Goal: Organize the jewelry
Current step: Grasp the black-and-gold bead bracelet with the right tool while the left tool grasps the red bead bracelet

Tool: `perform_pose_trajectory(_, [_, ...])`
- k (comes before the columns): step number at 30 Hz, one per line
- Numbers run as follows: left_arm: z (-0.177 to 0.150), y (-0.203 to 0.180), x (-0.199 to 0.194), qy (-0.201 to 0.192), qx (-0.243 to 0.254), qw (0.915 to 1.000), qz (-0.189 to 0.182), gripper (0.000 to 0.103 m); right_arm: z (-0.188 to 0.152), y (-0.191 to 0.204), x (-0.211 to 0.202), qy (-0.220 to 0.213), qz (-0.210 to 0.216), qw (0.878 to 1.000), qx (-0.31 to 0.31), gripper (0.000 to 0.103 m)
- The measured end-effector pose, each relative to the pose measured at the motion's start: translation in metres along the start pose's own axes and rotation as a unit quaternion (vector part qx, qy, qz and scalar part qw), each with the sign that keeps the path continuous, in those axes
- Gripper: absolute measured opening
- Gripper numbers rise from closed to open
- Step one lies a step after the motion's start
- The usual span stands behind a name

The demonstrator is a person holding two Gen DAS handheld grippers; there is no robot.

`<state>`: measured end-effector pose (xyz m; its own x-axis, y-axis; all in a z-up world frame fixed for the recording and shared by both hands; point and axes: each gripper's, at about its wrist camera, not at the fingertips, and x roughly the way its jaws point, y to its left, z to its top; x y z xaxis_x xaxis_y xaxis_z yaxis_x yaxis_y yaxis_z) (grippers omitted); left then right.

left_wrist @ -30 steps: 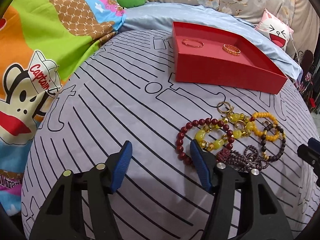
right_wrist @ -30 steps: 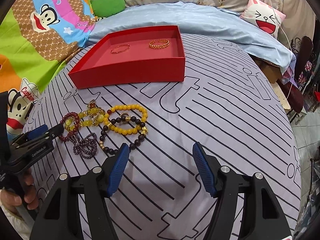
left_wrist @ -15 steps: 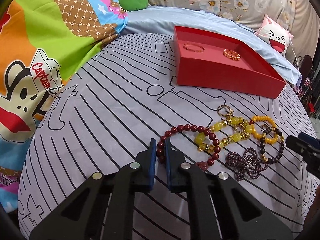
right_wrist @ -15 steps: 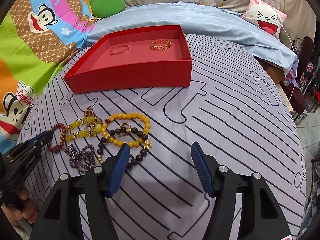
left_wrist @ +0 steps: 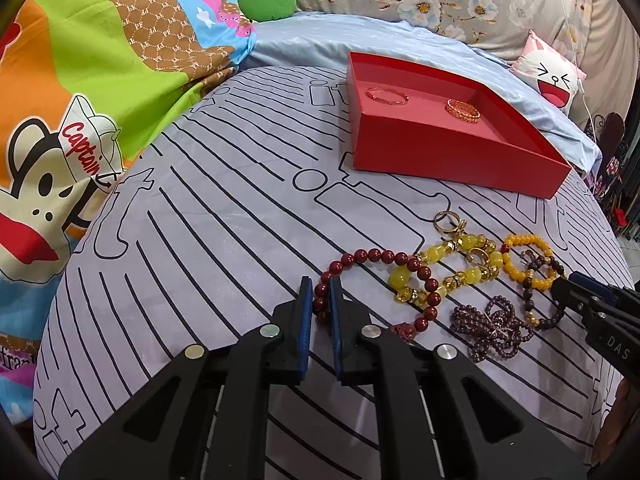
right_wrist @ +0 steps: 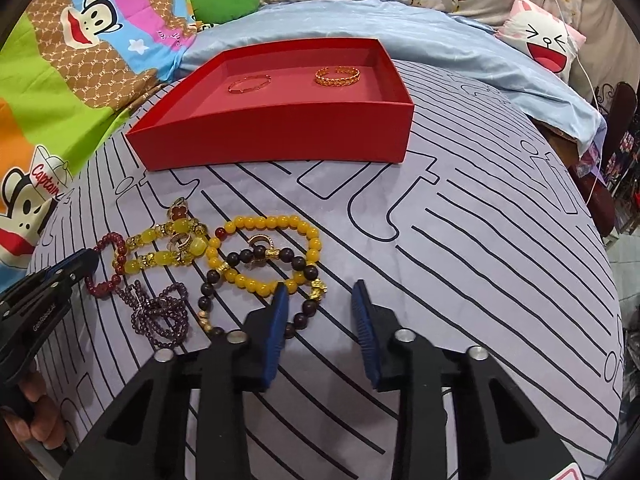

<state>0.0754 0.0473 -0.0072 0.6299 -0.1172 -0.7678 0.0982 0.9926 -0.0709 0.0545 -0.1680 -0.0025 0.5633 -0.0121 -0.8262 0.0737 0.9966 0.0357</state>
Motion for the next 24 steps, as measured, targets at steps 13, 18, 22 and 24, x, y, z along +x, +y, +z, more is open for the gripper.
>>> perform_pose_trajectory(13, [-0.003, 0.003, -0.003, -0.002, -0.014, 0.9998, -0.017, 0.008, -0.005, -0.021, -0.018, -0.009, 0.012, 0.999, 0.033, 0.007])
perform_pose_trajectory(18, [-0.01, 0.0, -0.01, 0.001, -0.019, 0.9995, -0.027, 0.007, -0.006, -0.031, -0.034, -0.023, 0.013, 0.999, 0.045, 0.007])
perform_pose_trajectory(22, [-0.012, -0.001, -0.017, -0.001, -0.022, 0.9992, -0.032, 0.007, -0.007, -0.036, -0.042, -0.029, 0.015, 0.998, 0.053, 0.007])
perform_pose_trajectory(24, [-0.012, 0.0, -0.021, -0.001, -0.025, 0.9991, -0.036, 0.007, -0.008, -0.037, -0.045, -0.03, 0.017, 0.998, 0.055, 0.007])
